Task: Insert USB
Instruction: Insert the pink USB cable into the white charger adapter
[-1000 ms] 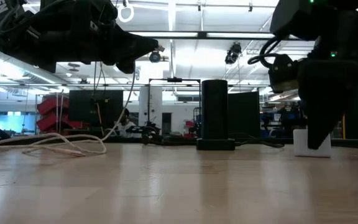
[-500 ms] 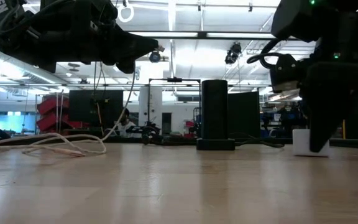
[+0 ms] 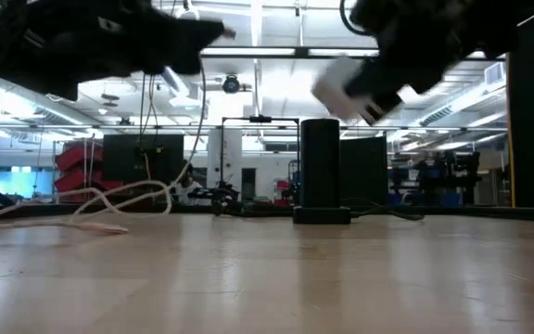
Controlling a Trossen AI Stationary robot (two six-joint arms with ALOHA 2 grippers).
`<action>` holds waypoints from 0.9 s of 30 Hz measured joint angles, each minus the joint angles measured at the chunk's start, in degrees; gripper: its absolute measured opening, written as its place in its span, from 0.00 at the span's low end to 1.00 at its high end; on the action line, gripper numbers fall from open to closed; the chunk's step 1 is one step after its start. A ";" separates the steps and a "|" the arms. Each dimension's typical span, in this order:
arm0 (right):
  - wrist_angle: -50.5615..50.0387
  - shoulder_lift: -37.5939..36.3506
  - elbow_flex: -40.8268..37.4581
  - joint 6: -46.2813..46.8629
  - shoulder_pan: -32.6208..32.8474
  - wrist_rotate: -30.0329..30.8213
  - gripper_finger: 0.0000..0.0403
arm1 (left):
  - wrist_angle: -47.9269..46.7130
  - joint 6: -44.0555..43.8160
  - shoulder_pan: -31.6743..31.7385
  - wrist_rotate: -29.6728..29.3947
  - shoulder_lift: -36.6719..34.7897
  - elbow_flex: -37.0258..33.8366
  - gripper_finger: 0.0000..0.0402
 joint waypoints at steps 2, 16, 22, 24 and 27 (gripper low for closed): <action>2.94 0.00 0.00 -1.52 -1.37 -1.91 0.21 | -0.20 2.21 -1.44 0.08 0.00 0.86 0.00; 7.98 0.00 0.00 5.40 -6.51 -12.56 0.21 | -25.01 16.68 -2.98 -0.27 0.04 13.53 0.00; 7.95 0.00 0.00 8.15 -6.72 -14.18 0.21 | -31.13 19.39 -2.85 0.36 0.04 16.25 0.00; 7.88 0.00 0.00 8.82 -6.72 -14.09 0.21 | -31.17 19.52 -2.83 0.51 0.04 16.25 0.00; 7.07 0.00 0.00 10.03 -6.54 -12.56 0.21 | -31.64 19.48 -2.83 0.48 0.04 16.27 0.00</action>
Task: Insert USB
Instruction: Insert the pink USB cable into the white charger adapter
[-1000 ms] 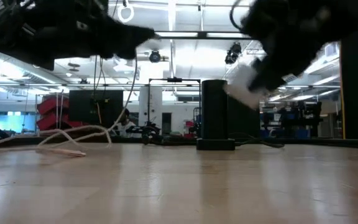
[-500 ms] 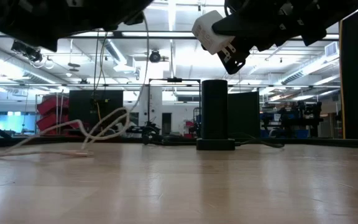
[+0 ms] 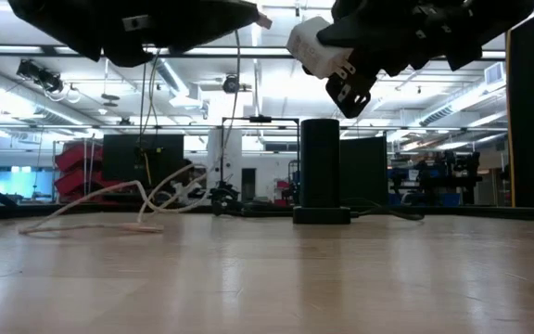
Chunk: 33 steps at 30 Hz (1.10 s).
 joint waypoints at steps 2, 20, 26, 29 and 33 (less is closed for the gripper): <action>-0.77 0.00 0.00 -0.02 0.27 0.53 0.21 | -0.02 0.14 0.00 0.01 0.00 0.00 0.00; -1.30 13.85 9.24 -1.16 -0.17 -5.51 0.21 | -4.98 2.80 0.00 2.14 0.00 0.02 0.00; -1.31 13.38 10.09 -1.62 -0.45 -5.59 0.21 | -5.95 2.66 0.00 6.68 0.00 0.02 0.00; -1.39 13.35 10.10 -1.64 -0.71 -5.66 0.21 | -5.88 2.60 0.00 7.05 0.00 0.02 0.00; -0.40 13.35 10.08 -1.66 -0.96 -5.60 0.21 | -6.10 2.57 0.00 7.26 -0.02 0.02 0.00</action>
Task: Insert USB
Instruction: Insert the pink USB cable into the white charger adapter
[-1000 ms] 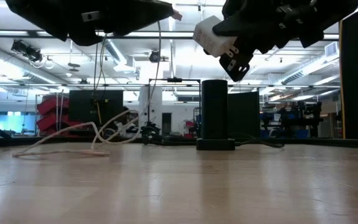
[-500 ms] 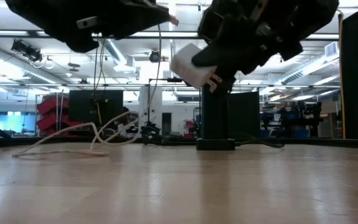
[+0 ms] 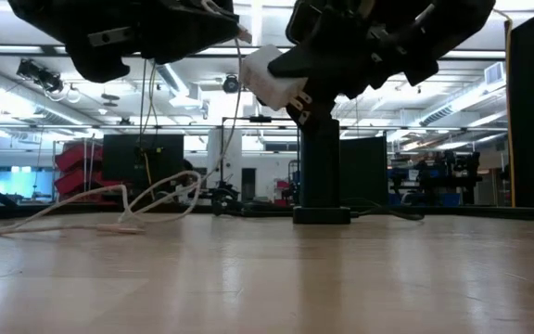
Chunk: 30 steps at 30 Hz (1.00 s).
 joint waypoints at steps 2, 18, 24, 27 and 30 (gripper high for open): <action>1.09 0.00 0.00 -0.18 0.02 -0.32 0.21 | -0.05 -0.66 0.00 0.04 0.00 0.00 0.00; 2.94 0.56 1.26 0.55 0.62 -2.59 0.21 | 0.11 -1.12 0.00 0.96 -0.10 0.00 0.00; 0.58 0.68 2.89 0.08 0.98 -3.00 0.21 | 0.50 -1.10 0.00 1.63 -0.11 0.00 0.00; 0.60 0.72 3.13 0.08 0.92 -2.98 0.21 | 0.60 -1.10 0.00 2.25 -0.11 0.00 0.00; 0.68 0.74 3.26 0.60 0.68 -1.69 0.21 | 0.53 -1.10 0.05 2.22 -0.11 0.00 0.00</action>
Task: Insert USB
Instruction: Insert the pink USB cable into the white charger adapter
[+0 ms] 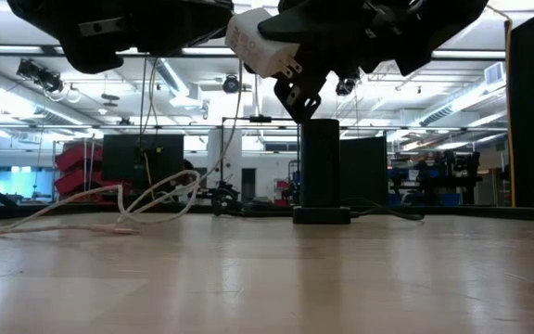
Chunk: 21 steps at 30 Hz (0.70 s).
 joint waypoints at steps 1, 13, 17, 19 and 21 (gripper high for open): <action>0.03 0.00 0.00 0.54 -0.10 0.20 0.21 | -0.18 0.00 0.01 0.00 0.01 0.00 0.00; 1.76 0.04 0.06 2.17 -0.48 0.97 0.21 | -0.03 -1.46 -0.01 -0.17 -0.02 0.00 0.00; 1.31 0.09 0.77 2.33 -0.47 2.10 0.21 | -0.08 -1.49 -0.03 -0.01 -0.04 0.00 0.00; 1.51 0.09 0.85 2.43 -0.46 3.09 0.21 | -0.43 -1.51 -0.02 -0.08 -0.04 0.00 0.00; 1.63 0.09 0.85 2.57 -0.43 4.49 0.21 | -0.82 -1.53 -0.01 -0.30 -0.04 -0.01 0.00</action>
